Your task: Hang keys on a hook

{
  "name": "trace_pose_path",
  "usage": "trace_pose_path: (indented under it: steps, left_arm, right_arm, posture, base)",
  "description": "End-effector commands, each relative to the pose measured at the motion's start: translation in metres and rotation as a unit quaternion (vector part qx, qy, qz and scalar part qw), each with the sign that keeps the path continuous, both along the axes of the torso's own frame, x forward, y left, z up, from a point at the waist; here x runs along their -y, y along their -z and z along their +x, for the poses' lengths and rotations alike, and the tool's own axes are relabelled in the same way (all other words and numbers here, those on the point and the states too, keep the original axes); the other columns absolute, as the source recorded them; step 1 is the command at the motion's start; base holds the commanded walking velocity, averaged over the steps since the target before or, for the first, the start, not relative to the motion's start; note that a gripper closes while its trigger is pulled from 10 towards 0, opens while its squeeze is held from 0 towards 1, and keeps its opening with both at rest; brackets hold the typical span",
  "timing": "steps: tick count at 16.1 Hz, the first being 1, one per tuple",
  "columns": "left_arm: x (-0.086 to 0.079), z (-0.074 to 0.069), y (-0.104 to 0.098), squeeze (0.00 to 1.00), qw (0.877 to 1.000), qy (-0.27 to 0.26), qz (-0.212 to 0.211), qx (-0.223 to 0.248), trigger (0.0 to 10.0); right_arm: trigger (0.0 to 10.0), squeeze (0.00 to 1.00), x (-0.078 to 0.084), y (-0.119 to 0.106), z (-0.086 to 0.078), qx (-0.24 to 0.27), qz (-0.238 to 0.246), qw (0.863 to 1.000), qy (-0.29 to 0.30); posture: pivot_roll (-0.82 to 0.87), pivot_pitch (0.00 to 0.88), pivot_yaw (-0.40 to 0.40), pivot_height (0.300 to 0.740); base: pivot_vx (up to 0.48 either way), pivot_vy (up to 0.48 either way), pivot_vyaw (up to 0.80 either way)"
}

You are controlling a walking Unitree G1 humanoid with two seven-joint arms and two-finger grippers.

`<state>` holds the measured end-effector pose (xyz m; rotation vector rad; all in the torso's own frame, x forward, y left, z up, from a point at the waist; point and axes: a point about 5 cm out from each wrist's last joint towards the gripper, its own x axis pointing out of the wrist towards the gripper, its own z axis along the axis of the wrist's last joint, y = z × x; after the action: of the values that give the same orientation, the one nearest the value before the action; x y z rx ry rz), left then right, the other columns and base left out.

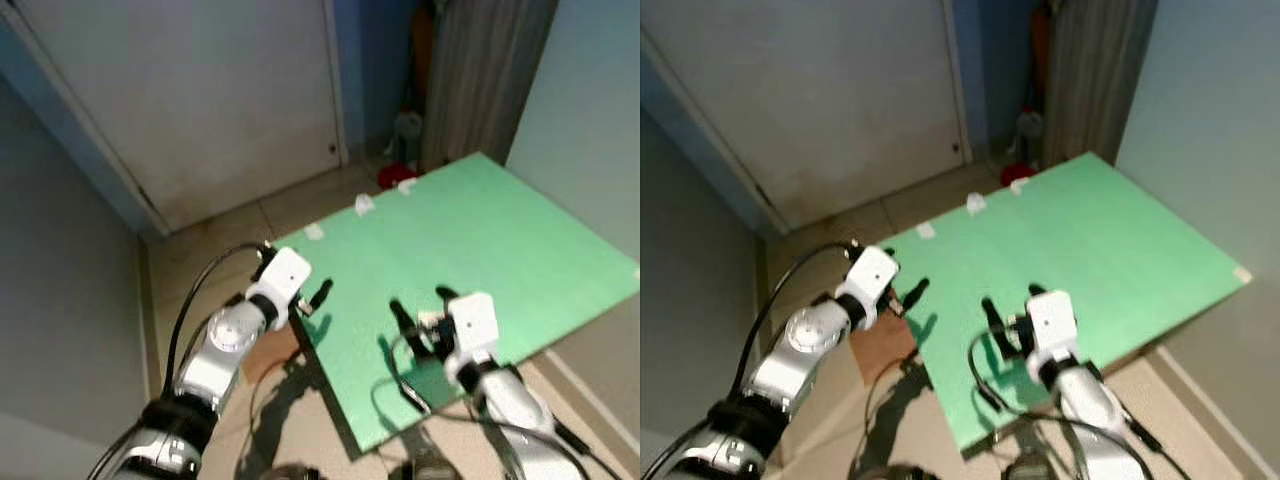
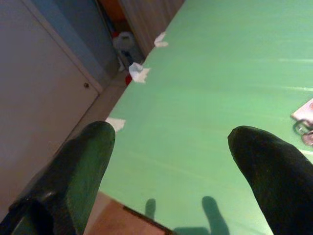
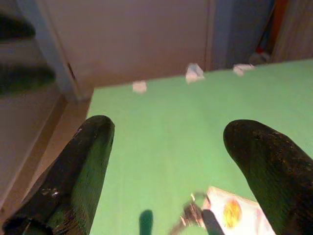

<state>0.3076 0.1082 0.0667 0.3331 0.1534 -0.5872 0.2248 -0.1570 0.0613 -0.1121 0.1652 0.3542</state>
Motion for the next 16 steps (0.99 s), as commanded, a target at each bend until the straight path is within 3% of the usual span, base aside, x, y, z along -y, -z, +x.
trace_pose_path:
  steps: [1,3,5,8,12,16]
  left_arm:
    - [-0.004,0.007,-0.013,0.0,1.0,-0.011,-0.019,0.022,10.0]
    - [-0.008,0.001,-0.022,0.0,0.998,-0.011,-0.054,0.036,10.0]
    - [-0.016,-0.019,-0.035,0.0,0.993,-0.021,-0.097,0.06,10.0]
    - [-0.023,-0.049,-0.044,0.0,0.991,-0.037,-0.11,0.064,10.0]
    - [-0.048,-0.094,-0.056,0.0,0.993,-0.073,-0.086,0.048,10.0]
    - [-0.06,-0.111,-0.061,0.0,0.993,-0.093,-0.067,0.027,10.0]
  right_arm:
    - [10.0,0.0,-0.003,-0.003,0.001,0.004,-0.003,1.0,-0.008]
    - [10.0,0.0,-0.001,0.001,0.01,0.002,-0.01,1.0,0.013]
    - [10.0,0.0,-0.007,0.001,0.032,0.005,-0.007,1.0,0.028]
    - [10.0,0.0,-0.019,-0.001,0.056,0.016,-0.012,0.999,0.04]
    - [10.0,0.0,-0.017,0.02,0.073,-0.02,-0.033,0.994,0.098]
    - [10.0,0.0,-0.008,0.035,0.072,-0.036,-0.057,0.988,0.135]
  posture:
    - [-0.3,0.088,0.179,0.72]
    - [-0.29,0.088,0.177,0.72]
    - [-0.17,0.089,0.16,0.72]
    - [-0.03,0.122,0.144,0.72]
    - [0.14,0.173,0.165,0.72]
    - [0.17,0.191,0.177,0.72]
  base:
    - [0.0,0.0,0.0]
    - [0.0,0.0,0.0]
    - [0.0,0.0,0.0]
    - [0.0,0.0,0.0]
    - [0.0,0.0,0.0]
    - [0.0,0.0,0.0]
